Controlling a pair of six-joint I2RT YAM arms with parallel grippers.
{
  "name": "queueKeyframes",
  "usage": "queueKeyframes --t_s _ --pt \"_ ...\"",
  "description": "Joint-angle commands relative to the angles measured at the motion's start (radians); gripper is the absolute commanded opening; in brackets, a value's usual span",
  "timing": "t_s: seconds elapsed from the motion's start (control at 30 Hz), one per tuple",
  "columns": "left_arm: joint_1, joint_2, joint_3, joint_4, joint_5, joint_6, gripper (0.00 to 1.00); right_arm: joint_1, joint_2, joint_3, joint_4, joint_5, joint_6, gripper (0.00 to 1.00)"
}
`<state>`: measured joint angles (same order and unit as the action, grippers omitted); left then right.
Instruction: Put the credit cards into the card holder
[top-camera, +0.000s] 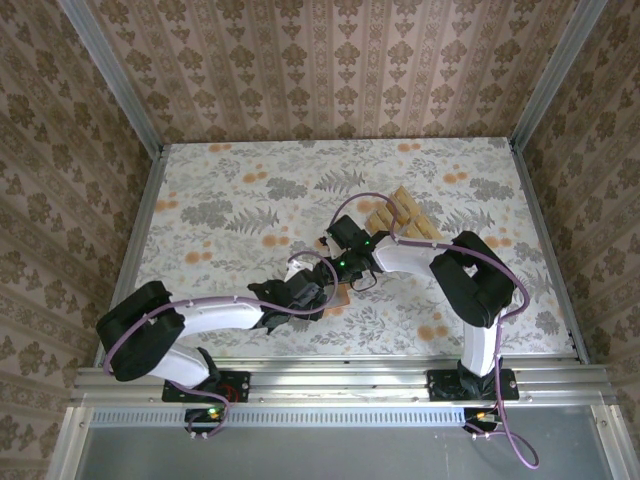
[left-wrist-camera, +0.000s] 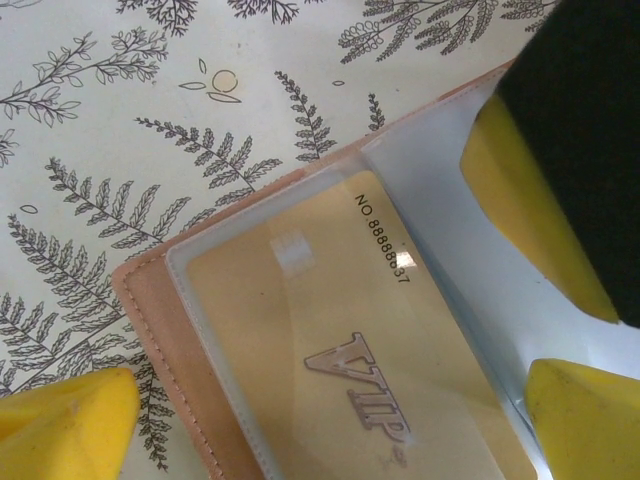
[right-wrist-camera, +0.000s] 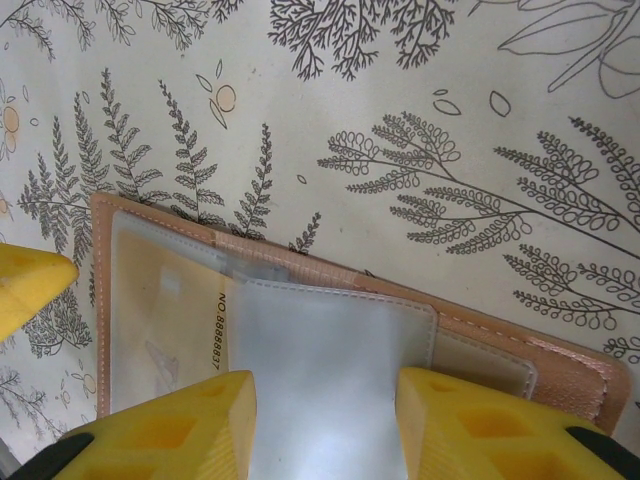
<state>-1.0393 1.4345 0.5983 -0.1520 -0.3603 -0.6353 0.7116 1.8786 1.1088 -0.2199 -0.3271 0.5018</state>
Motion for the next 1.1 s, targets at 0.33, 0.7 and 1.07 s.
queueKeyframes --t_s 0.33,0.7,1.07 --pt "-0.006 0.006 -0.011 0.009 -0.022 -0.023 1.00 -0.036 -0.087 -0.040 -0.038 -0.004 0.012 0.49" --pt "-0.005 0.006 -0.009 0.011 -0.019 -0.020 1.00 -0.036 -0.045 -0.072 0.011 -0.031 0.031 0.49" --pt "-0.005 -0.003 -0.006 0.011 -0.016 -0.017 1.00 -0.022 -0.060 -0.061 0.007 -0.067 0.028 0.49"
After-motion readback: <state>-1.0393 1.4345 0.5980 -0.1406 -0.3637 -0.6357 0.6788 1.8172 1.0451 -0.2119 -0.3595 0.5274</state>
